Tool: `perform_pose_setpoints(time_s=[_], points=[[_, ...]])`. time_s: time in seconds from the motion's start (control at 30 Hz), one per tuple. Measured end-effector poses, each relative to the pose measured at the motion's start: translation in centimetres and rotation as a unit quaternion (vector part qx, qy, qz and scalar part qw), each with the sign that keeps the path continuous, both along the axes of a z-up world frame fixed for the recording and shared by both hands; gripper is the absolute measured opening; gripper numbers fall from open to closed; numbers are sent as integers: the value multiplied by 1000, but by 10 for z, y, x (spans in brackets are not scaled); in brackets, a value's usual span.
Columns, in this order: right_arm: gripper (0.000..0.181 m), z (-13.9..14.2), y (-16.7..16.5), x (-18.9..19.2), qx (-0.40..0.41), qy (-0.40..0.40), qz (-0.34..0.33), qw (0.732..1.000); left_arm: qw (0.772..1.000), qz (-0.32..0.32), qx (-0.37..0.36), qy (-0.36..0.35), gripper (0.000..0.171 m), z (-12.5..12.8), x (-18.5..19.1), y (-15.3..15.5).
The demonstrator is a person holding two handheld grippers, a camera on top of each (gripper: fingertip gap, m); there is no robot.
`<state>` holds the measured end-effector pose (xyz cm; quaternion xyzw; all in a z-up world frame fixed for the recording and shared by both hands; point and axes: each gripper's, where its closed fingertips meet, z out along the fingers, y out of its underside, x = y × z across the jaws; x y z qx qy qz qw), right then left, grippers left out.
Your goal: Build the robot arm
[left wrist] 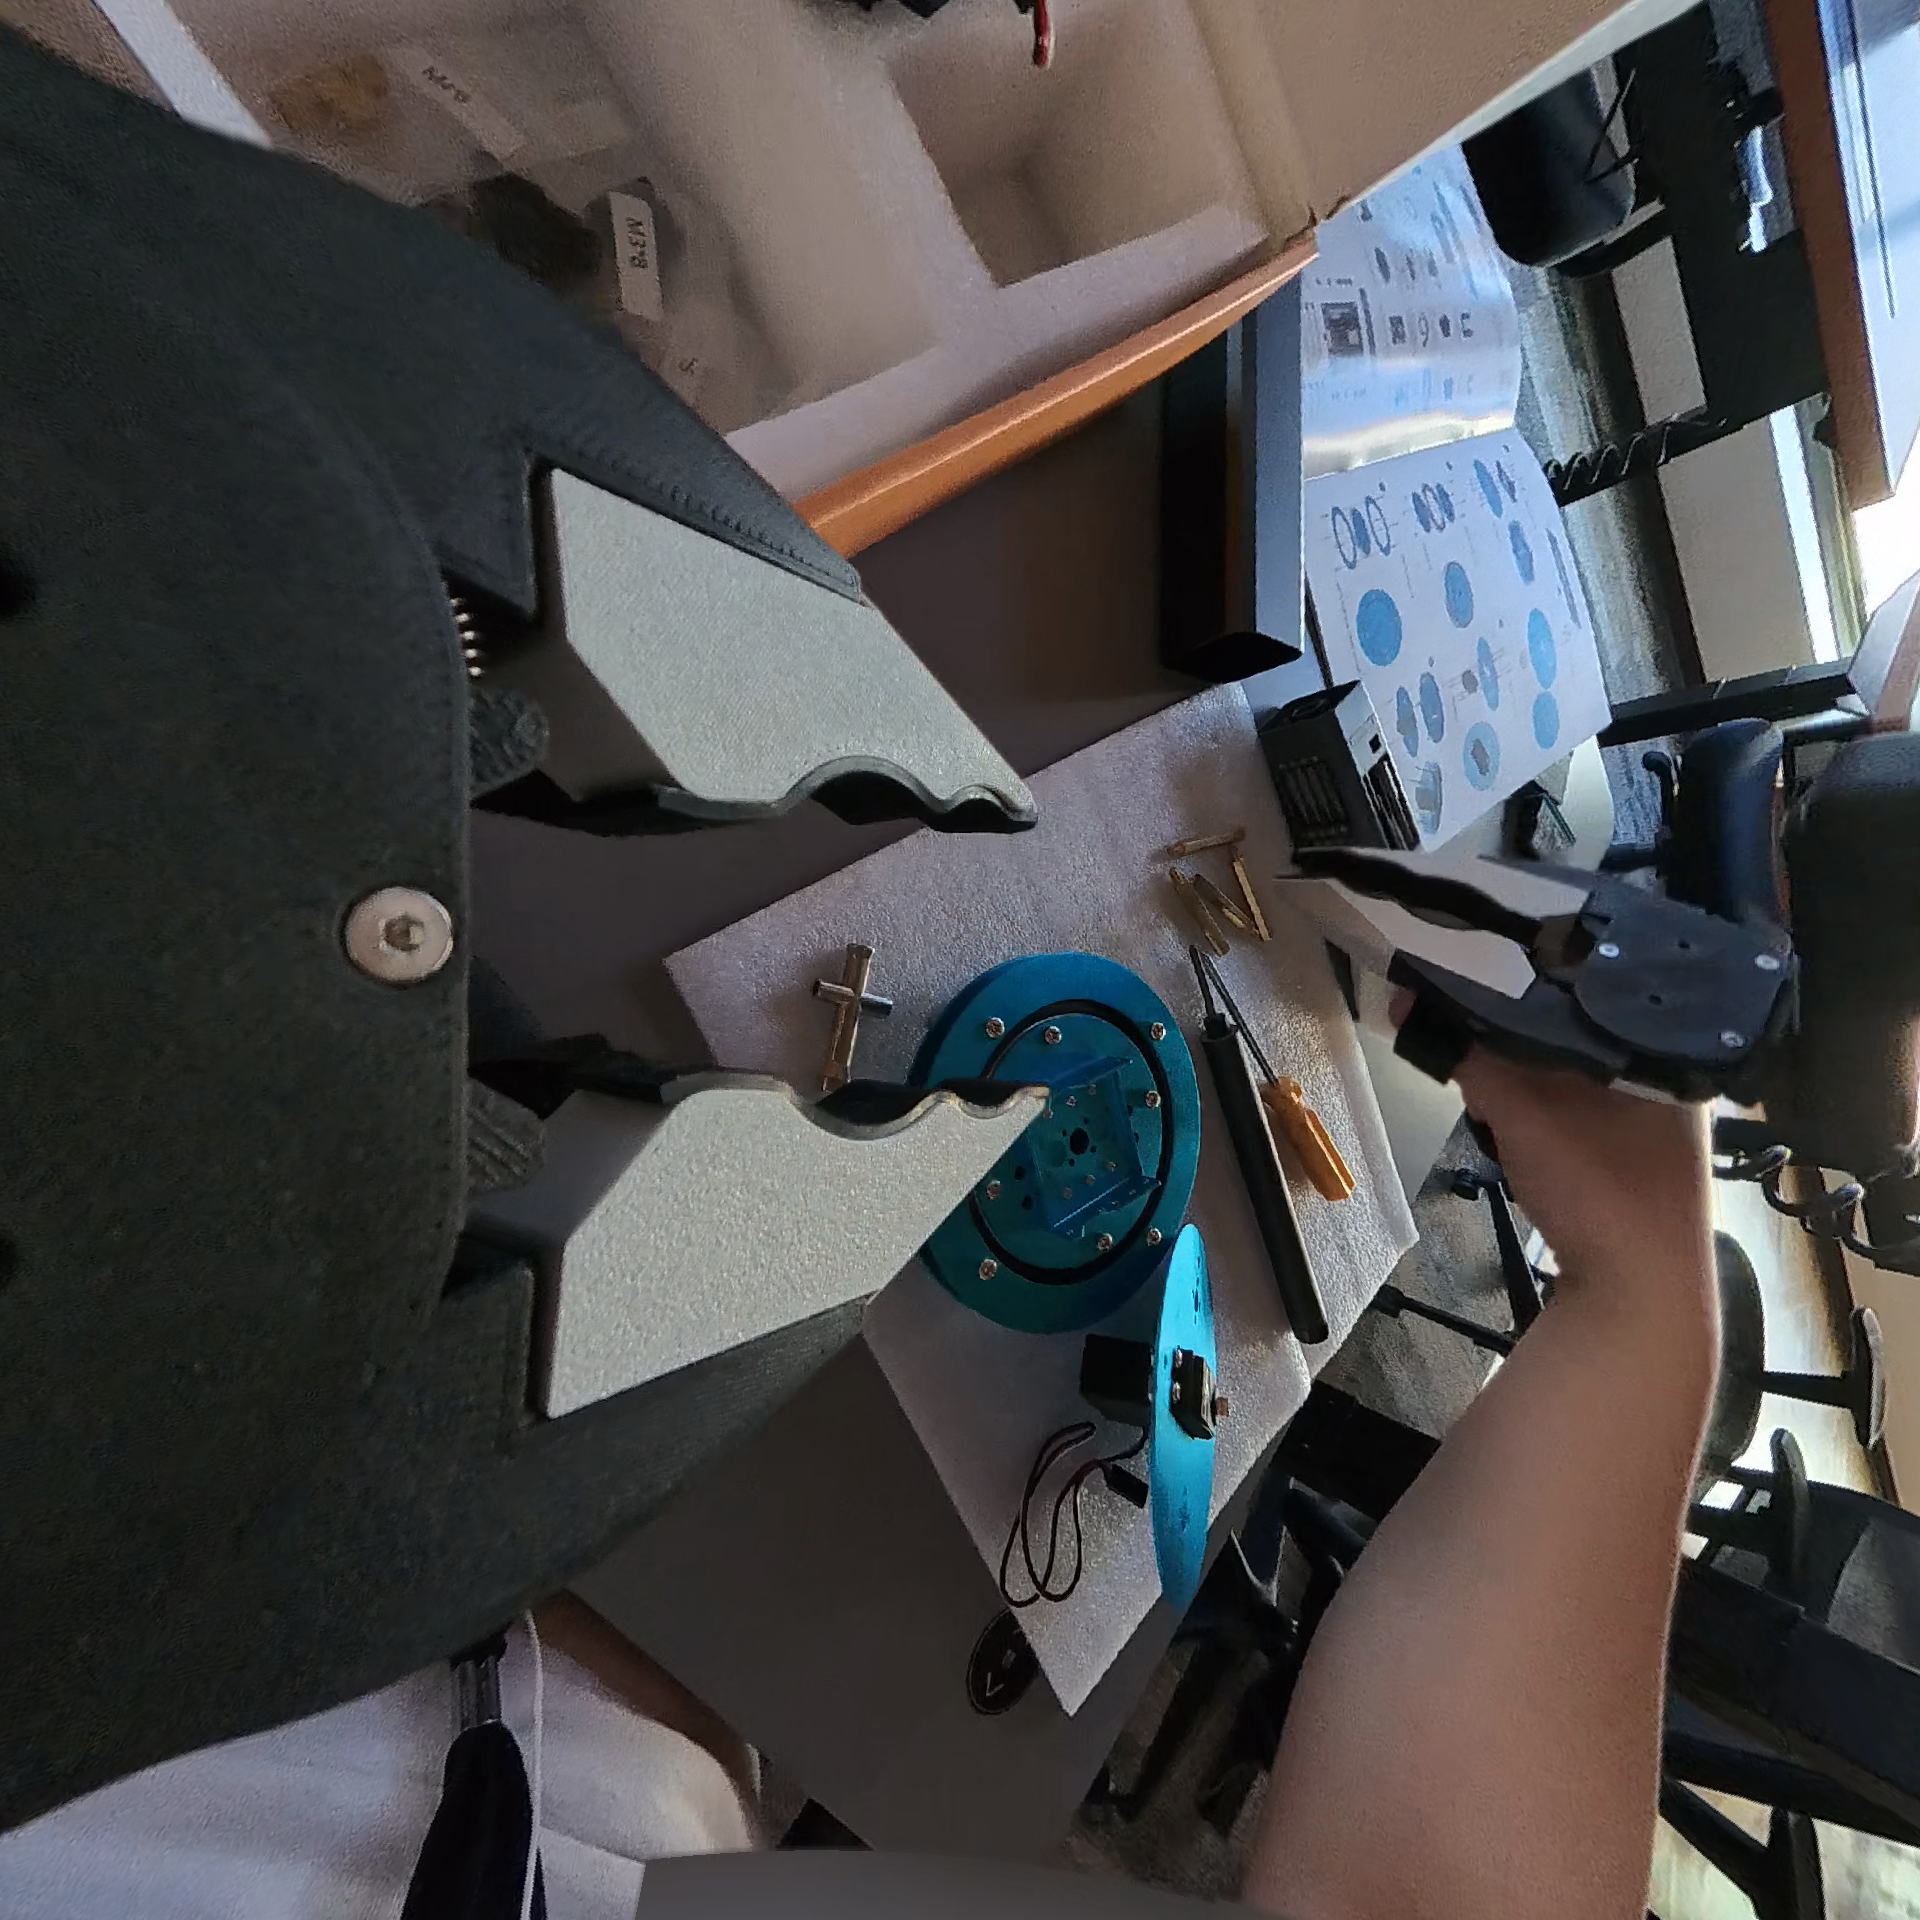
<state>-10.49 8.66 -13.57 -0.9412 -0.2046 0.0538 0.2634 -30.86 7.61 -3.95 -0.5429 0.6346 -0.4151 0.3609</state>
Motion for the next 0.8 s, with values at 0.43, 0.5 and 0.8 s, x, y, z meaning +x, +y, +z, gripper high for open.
perform_pose_setpoints(time_s=[0.43, 0.5, 0.8], points=[[6, 0, -8, 0, 48, -41, -22, 998, 1000, 9, -17, 23, 45, -13, -3, -1], [6, 21, -15, -4, 102, -41, -40, 993, 999, 3, -32, 25, 44, -16, -6, -3], [5, 121, -103, -66, 328, 10, -136, 935, 991, -97, -93, 6, 37, -9, -6, -48]])
